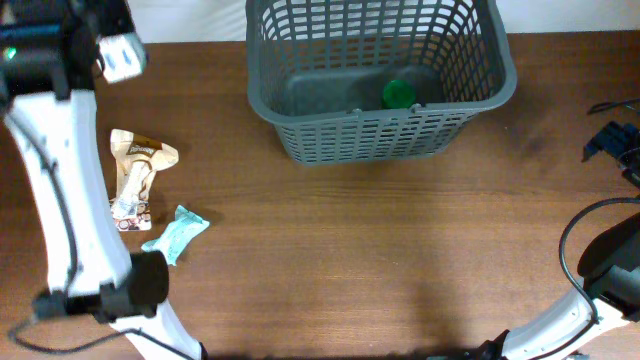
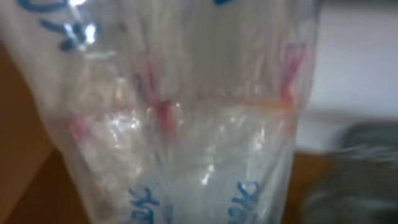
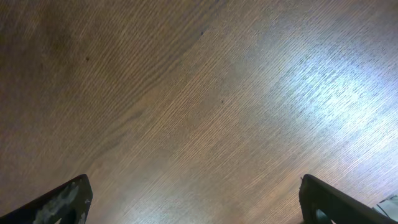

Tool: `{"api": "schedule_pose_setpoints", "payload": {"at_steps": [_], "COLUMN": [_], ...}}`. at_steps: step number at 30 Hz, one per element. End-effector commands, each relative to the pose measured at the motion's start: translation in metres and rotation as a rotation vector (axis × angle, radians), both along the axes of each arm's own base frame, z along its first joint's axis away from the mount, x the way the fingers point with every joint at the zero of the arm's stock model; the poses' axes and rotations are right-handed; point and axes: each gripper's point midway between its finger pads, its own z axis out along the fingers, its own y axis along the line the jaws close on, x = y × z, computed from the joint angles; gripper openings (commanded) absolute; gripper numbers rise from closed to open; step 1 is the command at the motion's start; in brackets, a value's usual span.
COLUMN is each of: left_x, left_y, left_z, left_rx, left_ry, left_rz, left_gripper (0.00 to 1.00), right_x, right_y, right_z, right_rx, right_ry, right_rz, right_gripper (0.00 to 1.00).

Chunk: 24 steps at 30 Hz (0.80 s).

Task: Pack container
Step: 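Carry the tissue box over the basket and drop it inside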

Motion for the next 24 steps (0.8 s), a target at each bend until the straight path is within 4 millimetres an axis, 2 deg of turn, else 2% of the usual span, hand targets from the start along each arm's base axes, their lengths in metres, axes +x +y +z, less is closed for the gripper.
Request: {"api": "schedule_pose_setpoints", "payload": {"at_steps": [1, 6, 8, 10, 12, 18, 24], "left_x": [-0.019, -0.017, -0.013, -0.005, 0.004, 0.053, 0.069], "left_y": [-0.071, -0.17, -0.199, -0.221, -0.231, -0.254, -0.285], "left_z": [0.043, 0.053, 0.05, 0.039, 0.025, -0.051, -0.118], "left_rx": [0.0, 0.053, 0.05, 0.047, 0.048, 0.037, -0.057], "left_ry": [-0.113, -0.186, -0.2, -0.189, -0.162, -0.029, 0.117], "left_rz": [-0.191, -0.422, -0.477, -0.512, -0.526, -0.523, -0.601], "left_gripper": [0.02, 0.02, 0.02, 0.02, 0.02, 0.02, 0.02], "right_x": [0.001, 0.001, 0.001, 0.001, 0.001, 0.001, 0.001], "right_y": [0.002, 0.002, 0.002, 0.002, 0.002, 0.002, 0.002], "right_z": [0.004, 0.004, 0.004, 0.004, 0.004, 0.004, 0.004], "right_rx": [-0.005, -0.005, -0.005, -0.005, -0.006, -0.006, -0.005], "right_ry": [-0.01, -0.01, -0.01, -0.01, -0.01, -0.01, -0.01], "right_rz": [0.011, 0.011, 0.011, 0.011, 0.011, 0.011, 0.011], "right_gripper": [0.99, 0.99, 0.99, 0.99, 0.99, 0.99, 0.99]}}
